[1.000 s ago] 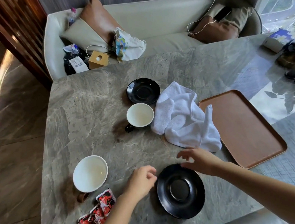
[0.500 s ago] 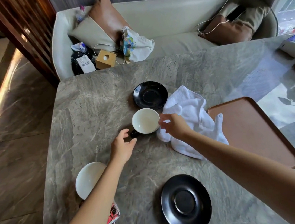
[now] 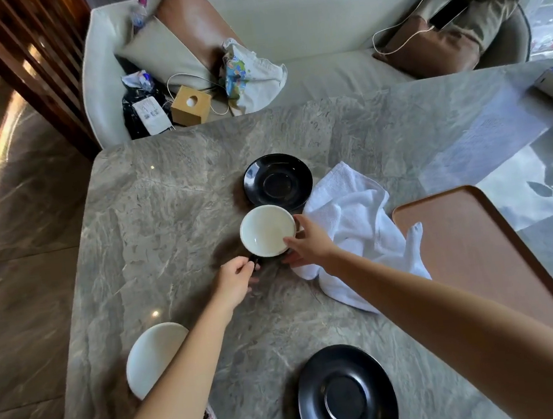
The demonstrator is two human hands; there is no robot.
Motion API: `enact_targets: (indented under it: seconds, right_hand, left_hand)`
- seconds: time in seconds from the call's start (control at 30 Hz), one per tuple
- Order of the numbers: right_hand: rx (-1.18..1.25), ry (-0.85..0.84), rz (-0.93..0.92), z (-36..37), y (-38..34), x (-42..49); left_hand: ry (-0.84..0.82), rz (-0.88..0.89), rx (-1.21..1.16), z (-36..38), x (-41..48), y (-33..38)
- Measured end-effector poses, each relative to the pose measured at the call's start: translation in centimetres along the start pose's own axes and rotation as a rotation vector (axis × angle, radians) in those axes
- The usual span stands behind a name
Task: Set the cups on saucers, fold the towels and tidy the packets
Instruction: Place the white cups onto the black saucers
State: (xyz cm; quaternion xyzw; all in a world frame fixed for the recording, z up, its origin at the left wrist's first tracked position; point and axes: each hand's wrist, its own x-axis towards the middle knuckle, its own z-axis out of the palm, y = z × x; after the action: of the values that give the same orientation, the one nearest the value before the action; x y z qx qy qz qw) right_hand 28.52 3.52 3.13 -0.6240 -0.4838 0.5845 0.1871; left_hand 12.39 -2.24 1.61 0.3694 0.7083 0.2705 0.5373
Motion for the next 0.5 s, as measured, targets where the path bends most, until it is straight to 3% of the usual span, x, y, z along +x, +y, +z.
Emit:
enact_targets:
  seconds: [0.23,0.5]
  right_hand:
    - [0.288,0.046,-0.013,-1.2,-1.5,-0.6]
    - [0.560,0.205,0.097,-2.1,-3.9,2.8]
  left_hand:
    - [-0.087,0.079,-0.036,-2.3,0.5,2.5]
    - [0.045,0.164,0.020,-1.2,6.0,8.0]
